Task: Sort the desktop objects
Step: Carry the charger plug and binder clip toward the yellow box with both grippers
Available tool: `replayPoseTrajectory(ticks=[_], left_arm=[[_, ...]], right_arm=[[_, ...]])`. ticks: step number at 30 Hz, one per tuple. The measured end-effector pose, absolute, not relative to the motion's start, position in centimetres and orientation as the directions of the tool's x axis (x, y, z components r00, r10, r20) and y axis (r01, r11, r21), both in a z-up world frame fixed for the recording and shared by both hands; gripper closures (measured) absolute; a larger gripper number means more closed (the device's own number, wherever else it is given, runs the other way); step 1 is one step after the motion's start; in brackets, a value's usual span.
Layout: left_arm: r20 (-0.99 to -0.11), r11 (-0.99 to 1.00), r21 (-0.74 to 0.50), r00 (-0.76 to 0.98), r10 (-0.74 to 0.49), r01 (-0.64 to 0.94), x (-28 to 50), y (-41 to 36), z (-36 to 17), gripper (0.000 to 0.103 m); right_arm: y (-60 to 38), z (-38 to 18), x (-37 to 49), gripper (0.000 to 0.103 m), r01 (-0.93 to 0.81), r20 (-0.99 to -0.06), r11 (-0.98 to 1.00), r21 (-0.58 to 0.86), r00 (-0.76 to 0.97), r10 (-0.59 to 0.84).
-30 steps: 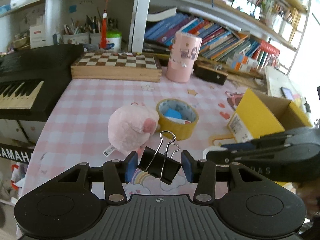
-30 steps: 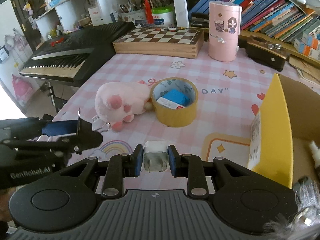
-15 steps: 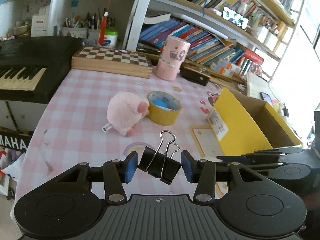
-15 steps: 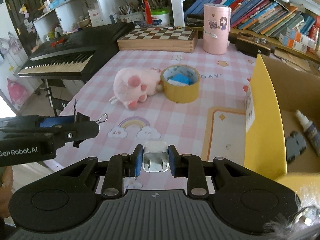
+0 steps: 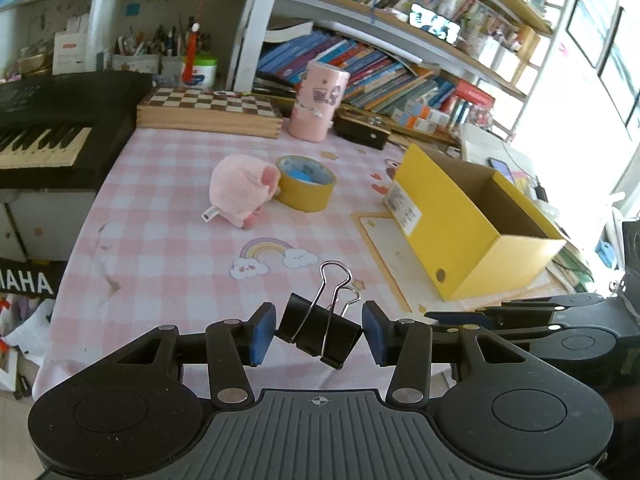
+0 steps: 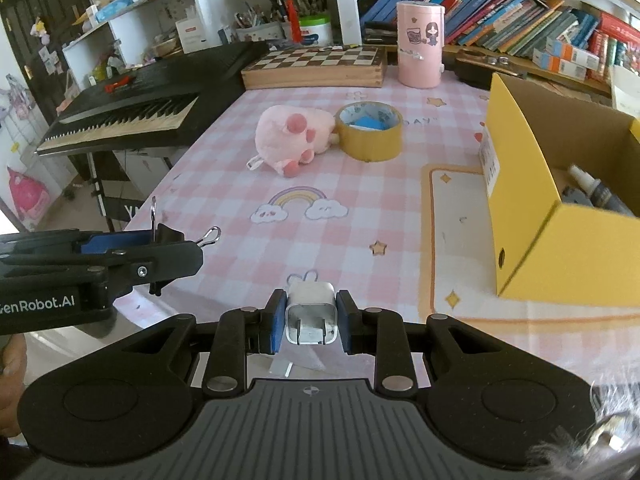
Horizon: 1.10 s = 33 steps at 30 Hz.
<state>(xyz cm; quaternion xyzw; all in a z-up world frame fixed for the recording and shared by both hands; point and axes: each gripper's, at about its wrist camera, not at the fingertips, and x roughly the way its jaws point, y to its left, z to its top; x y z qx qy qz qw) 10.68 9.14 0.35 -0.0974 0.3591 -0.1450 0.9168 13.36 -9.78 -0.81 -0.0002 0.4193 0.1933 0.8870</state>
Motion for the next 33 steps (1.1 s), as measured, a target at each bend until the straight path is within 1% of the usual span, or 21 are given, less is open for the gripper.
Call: replayPoseTrajectory(ticks=[15,33], left_arm=[[-0.641,0.903,-0.281,0.636,-0.429,0.325,6.4,7.2,-0.2,0.057],[-0.643,0.797,-0.291,0.508,-0.573,0.529,6.2,1.5,-0.6,0.057]], right_arm=[[-11.3,-1.6,6.8,0.078,-0.220,-0.750,0.959,0.178,0.600,0.277],[-16.2,-1.9,2.1,0.078,0.013,-0.768,0.986,0.168,0.629,0.122]])
